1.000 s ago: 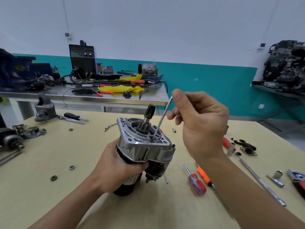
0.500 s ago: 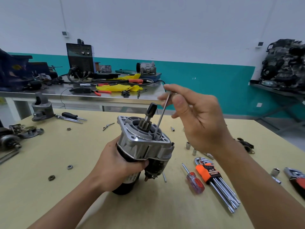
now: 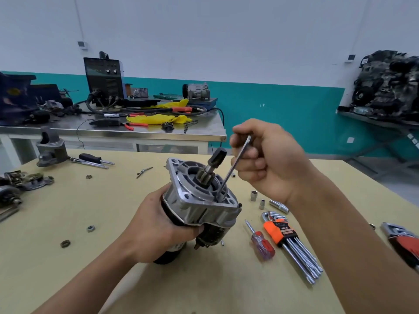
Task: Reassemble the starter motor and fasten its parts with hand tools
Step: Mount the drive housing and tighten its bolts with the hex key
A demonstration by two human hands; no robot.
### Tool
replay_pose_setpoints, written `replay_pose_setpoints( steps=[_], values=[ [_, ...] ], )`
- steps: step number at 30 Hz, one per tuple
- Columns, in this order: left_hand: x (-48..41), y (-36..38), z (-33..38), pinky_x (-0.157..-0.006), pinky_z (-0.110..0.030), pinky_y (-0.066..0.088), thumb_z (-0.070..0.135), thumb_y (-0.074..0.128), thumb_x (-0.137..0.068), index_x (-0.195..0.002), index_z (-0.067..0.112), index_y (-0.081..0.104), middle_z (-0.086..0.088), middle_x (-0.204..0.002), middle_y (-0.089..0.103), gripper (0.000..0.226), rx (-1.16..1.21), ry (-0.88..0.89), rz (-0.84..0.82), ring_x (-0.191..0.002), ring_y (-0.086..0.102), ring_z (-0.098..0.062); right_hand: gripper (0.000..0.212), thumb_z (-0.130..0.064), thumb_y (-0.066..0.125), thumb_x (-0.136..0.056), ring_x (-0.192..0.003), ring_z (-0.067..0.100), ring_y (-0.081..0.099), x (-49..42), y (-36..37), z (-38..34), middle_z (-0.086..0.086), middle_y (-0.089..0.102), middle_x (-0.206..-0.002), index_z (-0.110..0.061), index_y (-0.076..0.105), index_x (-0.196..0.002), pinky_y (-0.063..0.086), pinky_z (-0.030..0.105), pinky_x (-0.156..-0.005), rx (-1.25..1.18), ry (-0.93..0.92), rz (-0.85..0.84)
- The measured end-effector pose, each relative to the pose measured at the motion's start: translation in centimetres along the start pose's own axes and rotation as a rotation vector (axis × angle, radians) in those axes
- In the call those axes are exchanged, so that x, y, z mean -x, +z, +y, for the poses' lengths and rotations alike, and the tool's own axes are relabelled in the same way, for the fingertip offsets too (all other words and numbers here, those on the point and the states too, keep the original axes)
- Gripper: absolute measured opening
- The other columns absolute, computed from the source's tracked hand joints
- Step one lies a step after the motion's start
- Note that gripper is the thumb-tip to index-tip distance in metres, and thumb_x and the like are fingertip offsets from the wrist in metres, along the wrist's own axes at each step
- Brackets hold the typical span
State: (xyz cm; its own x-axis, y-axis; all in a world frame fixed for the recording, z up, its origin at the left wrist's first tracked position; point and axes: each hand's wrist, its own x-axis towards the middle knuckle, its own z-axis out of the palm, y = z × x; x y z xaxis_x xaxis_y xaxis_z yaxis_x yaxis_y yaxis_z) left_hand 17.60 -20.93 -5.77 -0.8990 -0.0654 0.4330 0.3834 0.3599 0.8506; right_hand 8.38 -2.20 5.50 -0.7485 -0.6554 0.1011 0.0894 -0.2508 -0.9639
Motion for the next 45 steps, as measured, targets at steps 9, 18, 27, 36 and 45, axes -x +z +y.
replay_pose_setpoints(
  steps=[9, 18, 27, 36, 45],
  values=[
    [0.1, -0.4, 0.1, -0.081, -0.010, 0.051, 0.003, 0.083, -0.067, -0.114, 0.027, 0.070, 0.008, -0.114, 0.074, 0.055, 0.046, -0.011, 0.023, -0.106, 0.069, -0.007, 0.015, -0.027, 0.071, -0.076, -0.055, 0.007, 0.054, -0.3, -0.4, 2.5, -0.003, 0.059, -0.061, -0.013, 0.075, -0.079, 0.042, 0.017, -0.046, -0.464, -0.155, -0.310],
    [0.1, 0.0, 0.2, -0.080, -0.011, 0.052, 0.006, 0.083, -0.067, -0.110, 0.037, 0.070, 0.010, -0.112, 0.074, 0.055, 0.041, -0.008, 0.095, -0.104, 0.070, -0.007, 0.024, -0.016, 0.078, -0.085, -0.047, 0.016, 0.050, -1.1, 0.1, 3.3, 0.002, 0.060, -0.053, -0.011, 0.068, -0.064, 0.040, 0.028, -0.047, 0.721, -1.232, 0.566],
    [0.1, 0.7, 0.3, -0.078, -0.011, 0.052, 0.012, 0.085, -0.062, -0.110, 0.039, 0.067, 0.012, -0.110, 0.074, 0.058, -0.036, -0.016, 0.123, -0.101, 0.070, -0.007, 0.018, -0.009, 0.076, -0.086, -0.057, 0.014, 0.055, -0.1, -1.1, 2.1, 0.004, 0.063, -0.063, -0.002, 0.072, -0.070, 0.040, 0.019, -0.054, 0.972, -1.318, 0.451],
    [0.3, 0.8, 0.2, -0.079, -0.010, 0.052, -0.002, 0.087, -0.066, -0.114, 0.028, 0.066, 0.012, -0.112, 0.073, 0.060, -0.025, -0.025, 0.090, -0.103, 0.069, -0.006, 0.026, -0.019, 0.072, -0.090, -0.043, 0.017, 0.044, 1.4, -1.9, -0.1, 0.002, 0.055, -0.048, -0.020, 0.074, -0.064, 0.035, 0.025, -0.041, 0.812, -0.737, 0.279],
    [0.2, 0.4, 0.1, -0.080, -0.011, 0.052, 0.007, 0.085, -0.064, -0.110, 0.036, 0.068, 0.011, -0.111, 0.074, 0.057, -0.021, -0.016, 0.111, -0.102, 0.070, -0.007, 0.021, -0.021, 0.060, -0.085, -0.046, 0.005, 0.046, 0.7, -1.8, 0.4, -0.004, 0.052, -0.057, -0.010, 0.075, -0.075, 0.038, 0.014, -0.039, -0.256, -0.028, -0.228]
  ],
)
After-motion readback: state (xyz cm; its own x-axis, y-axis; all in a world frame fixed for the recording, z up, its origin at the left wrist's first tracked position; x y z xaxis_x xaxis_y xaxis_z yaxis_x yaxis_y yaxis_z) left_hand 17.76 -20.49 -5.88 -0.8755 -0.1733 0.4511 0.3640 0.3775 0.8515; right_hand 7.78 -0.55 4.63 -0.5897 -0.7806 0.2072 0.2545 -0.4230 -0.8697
